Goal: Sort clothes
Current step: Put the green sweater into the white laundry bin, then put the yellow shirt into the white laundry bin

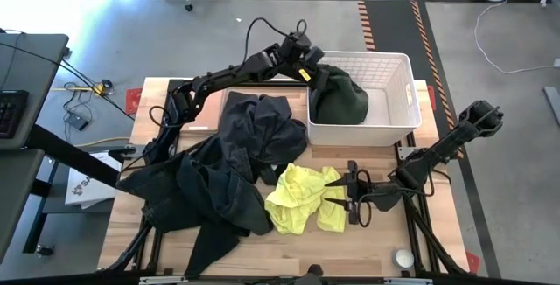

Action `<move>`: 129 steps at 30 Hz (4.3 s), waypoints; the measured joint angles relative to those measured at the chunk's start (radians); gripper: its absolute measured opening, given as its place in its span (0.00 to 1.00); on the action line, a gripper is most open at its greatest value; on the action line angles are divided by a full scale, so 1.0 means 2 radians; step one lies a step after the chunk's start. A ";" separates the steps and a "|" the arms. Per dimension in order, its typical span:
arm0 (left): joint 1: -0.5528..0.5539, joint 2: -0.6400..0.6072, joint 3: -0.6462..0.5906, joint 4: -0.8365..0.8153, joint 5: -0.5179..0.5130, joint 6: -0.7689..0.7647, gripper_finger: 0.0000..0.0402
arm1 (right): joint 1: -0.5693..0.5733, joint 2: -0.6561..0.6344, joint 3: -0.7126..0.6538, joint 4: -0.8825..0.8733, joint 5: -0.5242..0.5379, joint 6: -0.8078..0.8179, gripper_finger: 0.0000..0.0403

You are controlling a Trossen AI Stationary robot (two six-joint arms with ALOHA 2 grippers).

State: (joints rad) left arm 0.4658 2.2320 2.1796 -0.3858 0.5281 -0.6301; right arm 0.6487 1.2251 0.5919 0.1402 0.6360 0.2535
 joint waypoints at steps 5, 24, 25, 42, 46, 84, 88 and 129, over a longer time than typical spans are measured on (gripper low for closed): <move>0.000 0.000 0.000 -0.050 -0.024 -0.006 0.46 | 0.000 -0.006 0.002 -0.005 0.001 -0.014 0.46; -0.017 -0.002 0.000 -0.041 -0.017 0.072 0.38 | -0.281 -0.201 0.190 -0.342 -0.047 -0.125 0.46; -0.017 -0.002 0.000 -0.034 -0.017 0.072 0.38 | -0.312 -0.197 0.188 -0.342 -0.066 -0.126 0.46; -0.035 -0.065 0.000 -0.102 -0.024 0.144 0.38 | -0.651 -0.046 0.179 -0.352 -0.182 -0.158 0.46; -0.055 -0.087 0.000 -0.174 -0.092 0.171 0.38 | -0.683 -0.043 0.179 -0.360 -0.176 -0.170 0.46; -0.512 -0.338 -0.561 0.218 -0.825 0.047 0.38 | -0.213 -0.181 -0.066 0.089 -0.363 -0.175 0.46; -0.527 -0.338 -0.561 0.187 -0.890 0.016 0.38 | -0.205 -0.089 -0.024 0.064 -0.371 -0.162 0.46; -0.545 -0.338 -0.561 0.030 -0.893 -0.151 0.38 | -0.215 0.383 0.284 -0.265 -0.360 -0.209 0.28</move>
State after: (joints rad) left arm -0.6250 1.5558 1.0580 -0.3266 -1.2582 -0.9323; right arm 0.2184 1.9919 1.1607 -0.3895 -0.0849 -0.1639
